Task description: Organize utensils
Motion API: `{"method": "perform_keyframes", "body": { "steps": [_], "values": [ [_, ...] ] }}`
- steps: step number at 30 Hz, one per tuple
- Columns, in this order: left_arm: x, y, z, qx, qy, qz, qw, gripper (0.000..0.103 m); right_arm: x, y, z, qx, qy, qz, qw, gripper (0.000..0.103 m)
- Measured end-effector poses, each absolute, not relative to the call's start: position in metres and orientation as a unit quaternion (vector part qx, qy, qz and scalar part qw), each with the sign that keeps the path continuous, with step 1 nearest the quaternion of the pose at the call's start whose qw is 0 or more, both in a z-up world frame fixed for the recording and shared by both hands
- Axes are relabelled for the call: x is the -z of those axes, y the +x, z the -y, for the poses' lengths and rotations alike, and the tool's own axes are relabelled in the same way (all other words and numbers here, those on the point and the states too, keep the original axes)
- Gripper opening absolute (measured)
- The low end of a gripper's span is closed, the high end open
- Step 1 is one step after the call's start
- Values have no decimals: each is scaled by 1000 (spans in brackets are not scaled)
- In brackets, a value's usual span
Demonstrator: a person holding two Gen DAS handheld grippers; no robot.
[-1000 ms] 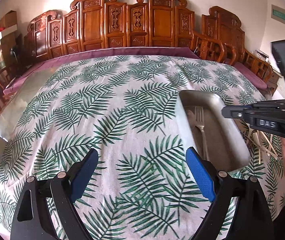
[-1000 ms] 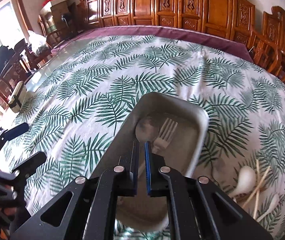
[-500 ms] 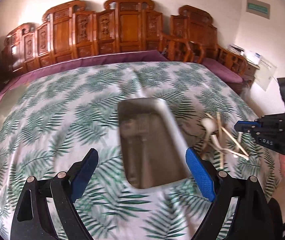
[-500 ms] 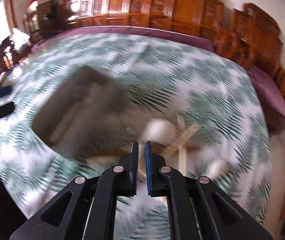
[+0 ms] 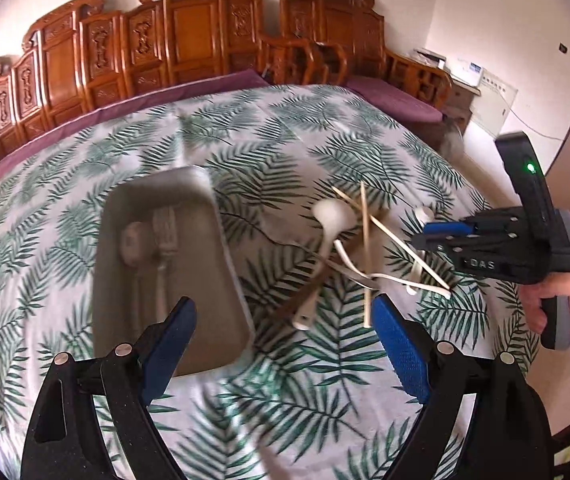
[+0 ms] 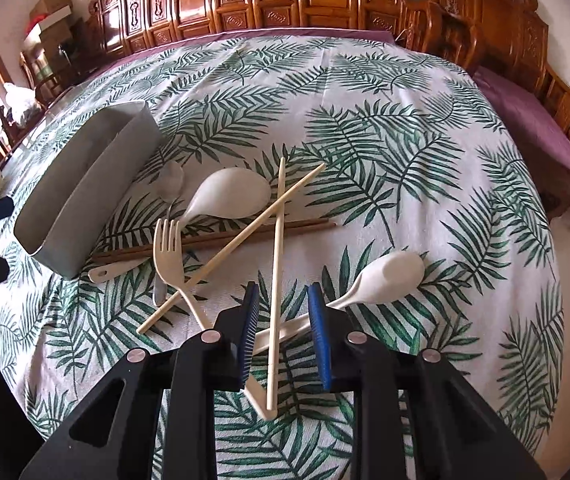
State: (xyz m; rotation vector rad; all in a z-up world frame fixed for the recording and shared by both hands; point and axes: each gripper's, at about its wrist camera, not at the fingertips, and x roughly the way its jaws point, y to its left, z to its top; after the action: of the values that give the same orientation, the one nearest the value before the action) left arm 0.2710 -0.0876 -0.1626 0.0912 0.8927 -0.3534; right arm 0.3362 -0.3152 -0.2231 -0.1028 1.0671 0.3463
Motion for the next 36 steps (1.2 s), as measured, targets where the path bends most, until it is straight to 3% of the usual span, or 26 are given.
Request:
{"method": "perform_keyframes", "body": {
  "steps": [7,12,20,22,36],
  "values": [
    [177,279,107,171,49,-444,878,86,235,352,305,-178,-72,-526,829,20],
    [181,295,119,160,57,-446,879,85,244,357,303,-164,-83,-536,824,6],
    [193,331,125,143,28,-483,863,65,230,340,315,-141,-37,-497,855,6],
    [195,339,127,136,25,-489,861,55,221,333,317,-134,-36,-481,866,6],
    [215,367,149,111,30,-532,839,38,207,334,350,-80,-13,-443,893,6]
  ]
}}
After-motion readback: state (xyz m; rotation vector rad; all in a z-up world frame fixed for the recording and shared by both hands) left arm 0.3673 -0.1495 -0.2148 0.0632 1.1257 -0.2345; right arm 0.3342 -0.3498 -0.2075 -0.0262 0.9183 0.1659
